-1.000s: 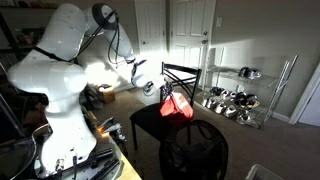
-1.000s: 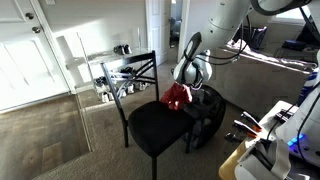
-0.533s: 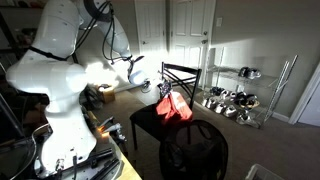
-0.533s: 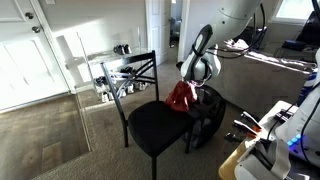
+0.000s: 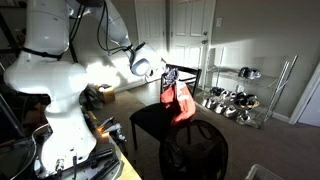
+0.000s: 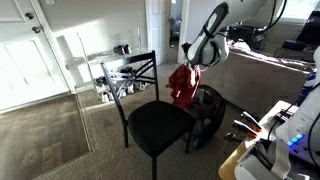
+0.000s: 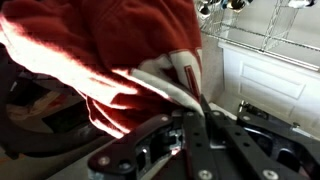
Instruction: Put the red shirt in the laundry basket
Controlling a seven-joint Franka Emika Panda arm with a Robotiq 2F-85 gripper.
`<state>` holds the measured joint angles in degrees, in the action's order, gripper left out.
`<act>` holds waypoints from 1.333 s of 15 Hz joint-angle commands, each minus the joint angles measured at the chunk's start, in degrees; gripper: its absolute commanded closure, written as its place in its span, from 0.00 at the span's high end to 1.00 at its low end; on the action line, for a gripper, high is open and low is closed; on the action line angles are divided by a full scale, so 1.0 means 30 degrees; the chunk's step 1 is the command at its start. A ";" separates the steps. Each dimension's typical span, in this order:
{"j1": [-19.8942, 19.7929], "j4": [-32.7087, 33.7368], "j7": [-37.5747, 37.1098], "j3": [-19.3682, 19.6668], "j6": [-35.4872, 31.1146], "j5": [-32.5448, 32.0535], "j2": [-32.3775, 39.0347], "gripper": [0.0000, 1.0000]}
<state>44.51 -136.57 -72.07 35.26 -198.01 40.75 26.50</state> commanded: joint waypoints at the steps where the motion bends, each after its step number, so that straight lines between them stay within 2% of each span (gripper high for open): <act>1: 0.0228 -0.1688 -0.1484 0.1131 0.0001 -0.1044 -0.1447 0.01; 7: 0.1556 -0.2881 -0.2355 0.4263 0.0001 -0.2558 -0.3163 0.01; 12: 0.0855 -0.3680 -0.2355 0.5147 0.0005 -0.4444 -0.4892 0.01; 15: 0.1066 -0.3774 -0.2301 0.6156 0.0007 -0.4954 -0.5513 0.01; 17: 0.0899 -0.3705 -0.2479 0.6256 0.0016 -0.5266 -0.5514 0.01; 20: -0.0296 -0.3857 -0.3325 0.5016 -0.0123 -0.6284 -0.5302 0.01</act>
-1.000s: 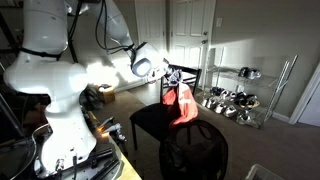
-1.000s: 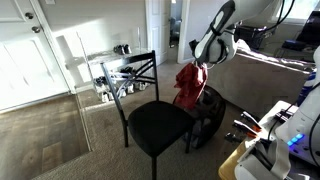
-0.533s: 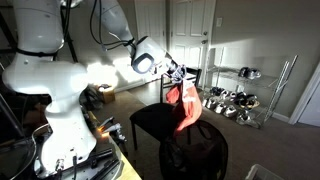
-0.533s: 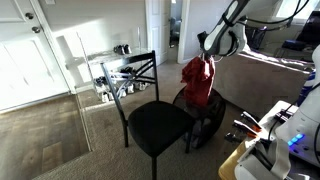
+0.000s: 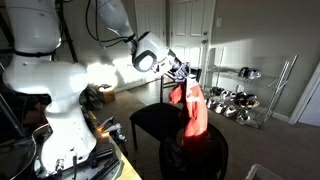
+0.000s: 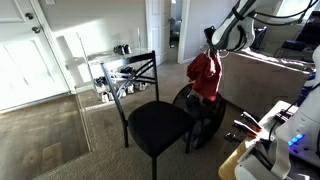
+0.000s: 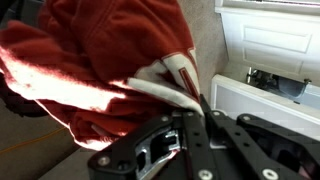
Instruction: Put the red shirt in the laundry basket
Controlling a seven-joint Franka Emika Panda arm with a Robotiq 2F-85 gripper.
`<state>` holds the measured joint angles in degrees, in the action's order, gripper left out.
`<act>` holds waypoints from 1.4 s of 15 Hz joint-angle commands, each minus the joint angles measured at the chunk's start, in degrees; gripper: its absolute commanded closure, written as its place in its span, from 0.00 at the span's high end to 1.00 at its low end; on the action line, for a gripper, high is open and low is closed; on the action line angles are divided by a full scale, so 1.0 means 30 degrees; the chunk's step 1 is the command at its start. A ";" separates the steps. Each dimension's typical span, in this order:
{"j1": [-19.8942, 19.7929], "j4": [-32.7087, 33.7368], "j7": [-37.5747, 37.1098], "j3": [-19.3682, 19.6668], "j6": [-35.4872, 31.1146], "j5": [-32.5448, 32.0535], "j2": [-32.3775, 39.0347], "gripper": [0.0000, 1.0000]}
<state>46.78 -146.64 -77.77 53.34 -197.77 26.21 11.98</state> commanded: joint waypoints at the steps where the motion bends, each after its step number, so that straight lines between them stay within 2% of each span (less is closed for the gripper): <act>1: -0.1598 -0.0506 -0.1932 -0.1619 -0.0274 -0.1916 -0.0333 0.01; 3: -0.2901 -0.0525 -0.3220 -0.2956 -0.0269 -0.3091 -0.0079 0.01; 10: -0.7176 -0.0071 -0.6142 -0.6404 -0.0269 -0.5997 0.1239 0.01; 11: -0.9566 0.0237 -0.3756 -0.9265 -0.0267 -0.3528 0.1149 0.01; 14: -1.2358 0.1180 -0.3184 -1.2052 -0.0182 -0.2837 0.1925 0.01; 17: -1.4288 0.2128 -0.2703 -1.3656 -0.0168 -0.2268 0.2777 0.01; 21: -1.6064 0.2948 -0.2586 -1.4746 -0.0168 -0.1949 0.3635 0.01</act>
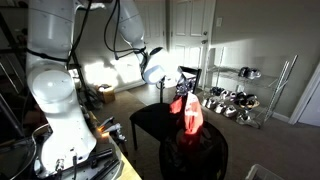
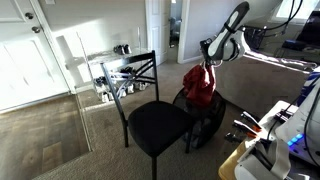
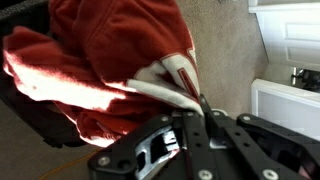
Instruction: Put the red shirt in the laundry basket
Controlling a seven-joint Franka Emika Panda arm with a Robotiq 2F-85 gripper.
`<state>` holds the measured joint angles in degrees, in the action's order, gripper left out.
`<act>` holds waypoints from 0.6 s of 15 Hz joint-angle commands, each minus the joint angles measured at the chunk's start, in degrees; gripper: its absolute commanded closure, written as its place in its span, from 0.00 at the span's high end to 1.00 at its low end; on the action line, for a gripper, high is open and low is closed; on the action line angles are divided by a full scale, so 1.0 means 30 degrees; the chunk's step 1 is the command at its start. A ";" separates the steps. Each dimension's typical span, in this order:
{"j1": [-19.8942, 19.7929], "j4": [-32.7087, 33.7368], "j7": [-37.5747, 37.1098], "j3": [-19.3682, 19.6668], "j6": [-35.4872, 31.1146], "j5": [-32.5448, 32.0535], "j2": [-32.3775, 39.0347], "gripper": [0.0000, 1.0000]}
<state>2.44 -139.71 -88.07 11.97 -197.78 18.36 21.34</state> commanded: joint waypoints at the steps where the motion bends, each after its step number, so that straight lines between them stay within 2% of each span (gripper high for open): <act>1: -0.1688 0.0804 0.0800 -0.1196 -0.0162 0.0627 0.0695 0.01; 2: -0.1690 0.0794 -0.0678 -0.0768 -0.0168 -0.1007 0.0954 0.31; 3: -0.1878 0.0944 -0.0633 -0.0804 -0.0166 -0.1166 0.1148 0.32; 7: -0.2936 0.1636 -0.0708 -0.1494 -0.0159 -0.2365 0.1942 0.56; 8: -0.3704 0.1780 -0.0775 -0.2257 -0.0158 -0.3106 0.2042 0.63; 9: -0.5081 0.1720 -0.0907 -0.3679 -0.0158 -0.4418 0.1947 0.69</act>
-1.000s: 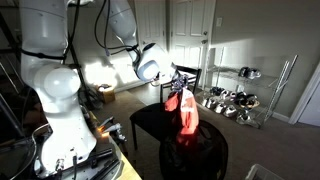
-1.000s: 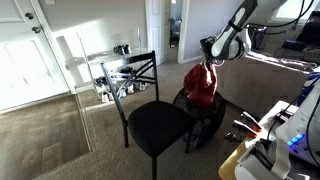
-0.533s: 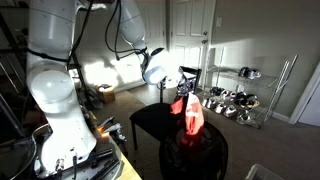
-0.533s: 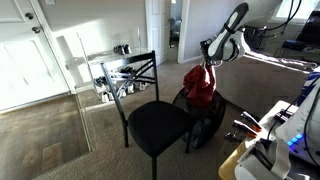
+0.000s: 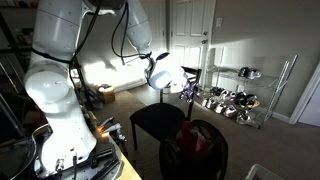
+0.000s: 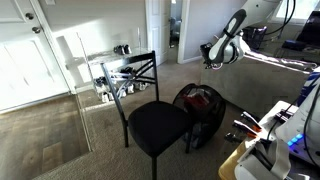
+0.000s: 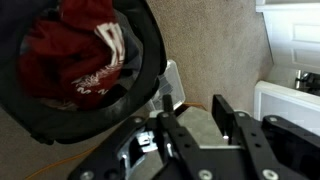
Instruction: Put the red shirt in the laundry basket
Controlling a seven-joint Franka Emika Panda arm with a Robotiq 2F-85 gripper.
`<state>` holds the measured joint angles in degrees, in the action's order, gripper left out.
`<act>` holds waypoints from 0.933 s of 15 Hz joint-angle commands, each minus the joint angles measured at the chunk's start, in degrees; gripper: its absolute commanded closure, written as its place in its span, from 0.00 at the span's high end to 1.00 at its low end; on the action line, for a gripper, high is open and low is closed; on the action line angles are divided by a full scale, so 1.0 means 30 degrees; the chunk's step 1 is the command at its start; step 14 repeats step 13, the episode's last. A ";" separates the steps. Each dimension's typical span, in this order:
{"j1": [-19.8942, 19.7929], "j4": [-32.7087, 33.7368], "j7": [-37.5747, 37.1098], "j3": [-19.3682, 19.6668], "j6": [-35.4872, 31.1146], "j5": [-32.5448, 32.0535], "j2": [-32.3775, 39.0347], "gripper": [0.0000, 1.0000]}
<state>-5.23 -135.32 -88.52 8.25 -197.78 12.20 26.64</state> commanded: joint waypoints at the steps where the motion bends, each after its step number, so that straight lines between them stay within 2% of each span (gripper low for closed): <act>1: -0.3188 0.0368 -0.0725 -0.3192 -0.0160 -0.3109 0.0385 0.77; 4: -0.6235 0.0614 -0.0451 -0.6699 -0.0159 -0.6228 0.0908 0.95; 5: -0.4738 0.0412 0.0853 -0.5392 0.0007 -0.3487 0.0539 0.78; 6: -0.5495 0.0452 0.0829 -0.6280 0.0003 -0.4173 0.0686 0.84; 8: -0.6035 0.0518 0.0810 -0.6882 0.0003 -0.4598 0.0818 0.95; 14: -0.6073 0.0541 0.0809 -0.6930 0.0003 -0.4631 0.0828 0.95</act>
